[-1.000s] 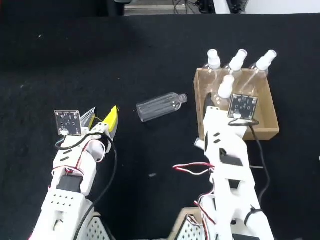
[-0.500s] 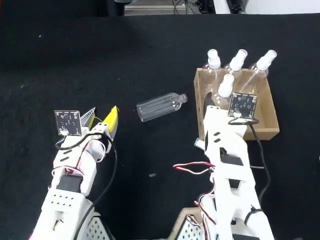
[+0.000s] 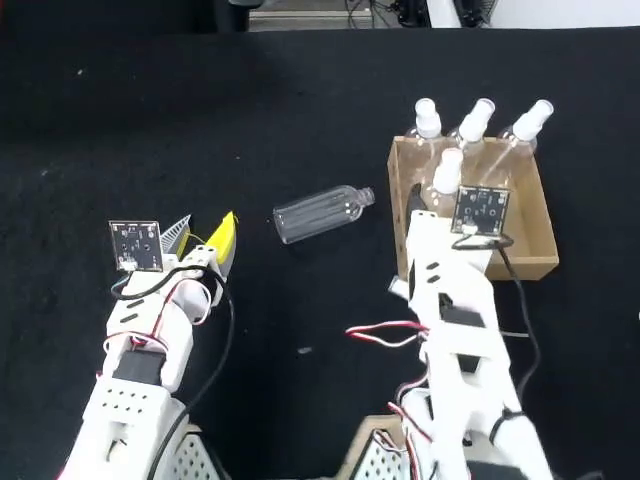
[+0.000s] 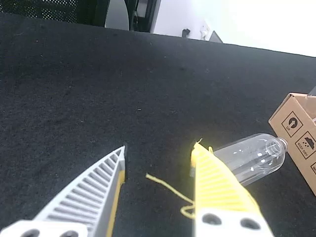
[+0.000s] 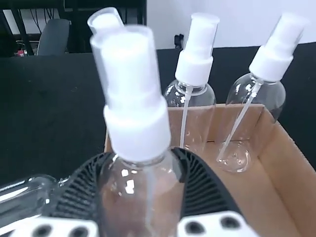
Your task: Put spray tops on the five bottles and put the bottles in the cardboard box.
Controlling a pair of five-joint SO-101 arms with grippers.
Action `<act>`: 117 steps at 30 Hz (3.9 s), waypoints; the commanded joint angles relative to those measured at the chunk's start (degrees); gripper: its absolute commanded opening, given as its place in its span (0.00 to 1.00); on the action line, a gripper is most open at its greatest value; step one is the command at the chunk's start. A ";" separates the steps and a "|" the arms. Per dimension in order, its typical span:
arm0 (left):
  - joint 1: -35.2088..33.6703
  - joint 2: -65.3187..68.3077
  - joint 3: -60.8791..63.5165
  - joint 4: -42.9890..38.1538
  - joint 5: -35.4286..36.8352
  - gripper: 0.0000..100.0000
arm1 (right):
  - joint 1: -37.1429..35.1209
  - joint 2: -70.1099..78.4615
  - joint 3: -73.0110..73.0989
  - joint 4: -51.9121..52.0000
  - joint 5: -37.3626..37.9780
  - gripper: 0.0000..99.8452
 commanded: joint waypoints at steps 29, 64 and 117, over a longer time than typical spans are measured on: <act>0.75 -0.26 -0.13 -1.32 0.44 0.20 | -0.44 10.77 -5.58 -1.85 0.53 0.01; 0.75 -0.26 -0.13 -1.32 0.44 0.20 | -3.16 10.59 -2.86 -1.76 0.70 0.20; 0.66 -0.26 -0.22 -1.32 0.44 0.20 | -5.36 -7.96 -2.42 15.91 0.62 0.35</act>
